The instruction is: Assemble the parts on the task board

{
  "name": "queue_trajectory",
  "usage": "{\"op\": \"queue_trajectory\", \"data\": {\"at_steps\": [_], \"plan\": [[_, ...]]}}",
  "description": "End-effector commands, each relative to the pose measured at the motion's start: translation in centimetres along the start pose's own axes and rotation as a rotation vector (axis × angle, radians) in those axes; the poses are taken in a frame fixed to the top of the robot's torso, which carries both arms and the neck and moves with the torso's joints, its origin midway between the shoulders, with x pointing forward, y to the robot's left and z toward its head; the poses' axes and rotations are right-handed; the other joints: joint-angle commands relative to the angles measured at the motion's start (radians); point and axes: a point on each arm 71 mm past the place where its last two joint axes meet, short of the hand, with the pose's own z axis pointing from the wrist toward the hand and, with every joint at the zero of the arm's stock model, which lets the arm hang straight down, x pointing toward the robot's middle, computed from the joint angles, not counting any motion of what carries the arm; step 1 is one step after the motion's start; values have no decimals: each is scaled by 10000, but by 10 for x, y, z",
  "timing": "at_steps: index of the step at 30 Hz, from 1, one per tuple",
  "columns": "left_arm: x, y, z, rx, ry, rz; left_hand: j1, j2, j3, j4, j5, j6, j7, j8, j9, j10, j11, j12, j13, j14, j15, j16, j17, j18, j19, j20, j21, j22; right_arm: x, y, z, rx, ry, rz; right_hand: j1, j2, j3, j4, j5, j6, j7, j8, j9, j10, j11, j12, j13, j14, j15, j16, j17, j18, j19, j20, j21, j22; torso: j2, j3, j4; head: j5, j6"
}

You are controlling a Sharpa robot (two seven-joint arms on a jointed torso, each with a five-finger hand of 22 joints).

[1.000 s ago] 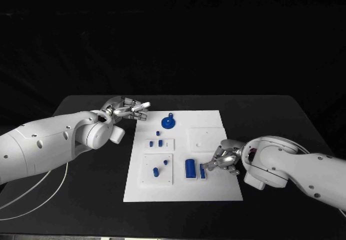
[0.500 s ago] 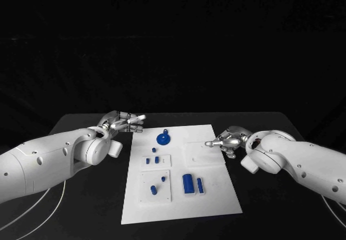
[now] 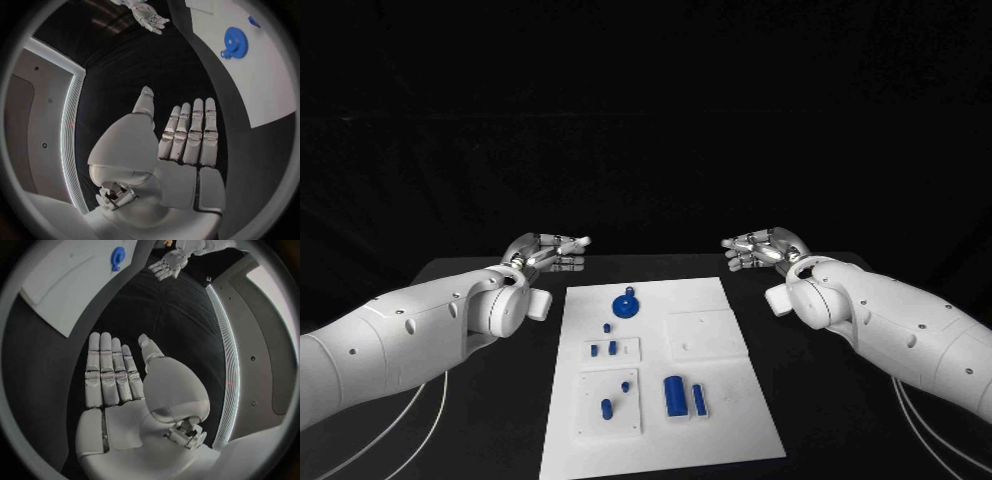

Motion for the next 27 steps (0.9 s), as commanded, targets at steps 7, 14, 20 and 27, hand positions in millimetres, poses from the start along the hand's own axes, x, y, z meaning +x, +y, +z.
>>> {"op": "queue_trajectory", "data": {"at_steps": [7,14,20,27], "plan": [[3,-1,5,85,-229,-276,-3883,21,1599,-142,-1113,-9672,-1475,-609,-617,-3218,-1480,-548,-584,-3329,-1477,-650,-626,-460,-10013,-1373,-748,-1167,-2,-3,6,-340,-271,823,-4067,-795,-72,1166,-2827,-3144,-1417,-638,-623,-3826,-1115,-760,-988,-3690,-954,-1061,-3080,-994,-3190,-902,-634,-4985,-16,25,8,29,111],[12,6,-3,106,-311,-422,-5781,21,1599,-142,-1113,-9672,-1475,-609,-617,-10309,-1480,-548,-584,-10668,-1477,-650,-626,-460,-10013,-1373,-748,-1167,7,-1,0,-561,-321,1058,-12581,-795,-72,1166,-2827,-10273,-1417,-638,-623,-11429,-1115,-760,-988,-11583,-954,-1061,-3080,-994,-10489,-902,-634,-4985,-282,7,-4,32,-23],[36,20,-26,156,-541,-766,-12943,21,1599,-142,-1113,-9672,-1475,-609,-617,-10309,-1480,-548,-584,-10668,-1477,-650,-626,-460,-10013,-1373,-748,-1167,29,1,-17,-940,-455,1659,-12581,-795,-72,1166,-2827,-10273,-1417,-638,-623,-11429,-1115,-760,-988,-11583,-954,-1061,-3080,-994,-10489,-902,-634,-4985,-875,-32,-30,41,-323],[69,33,-66,215,-936,-1204,-12943,21,1599,-142,-1113,-9672,-1475,-609,-617,-10309,-1480,-548,-584,-10668,-1477,-650,-626,-460,-10013,-1373,-748,-1167,64,-4,-54,-1008,-707,2529,-12581,-795,-72,1166,-2827,-10273,-1417,-638,-623,-11429,-1115,-760,-988,-11583,-954,-1061,-3080,-994,-10489,-902,-634,-4985,-1181,-52,-44,45,-477]]}}
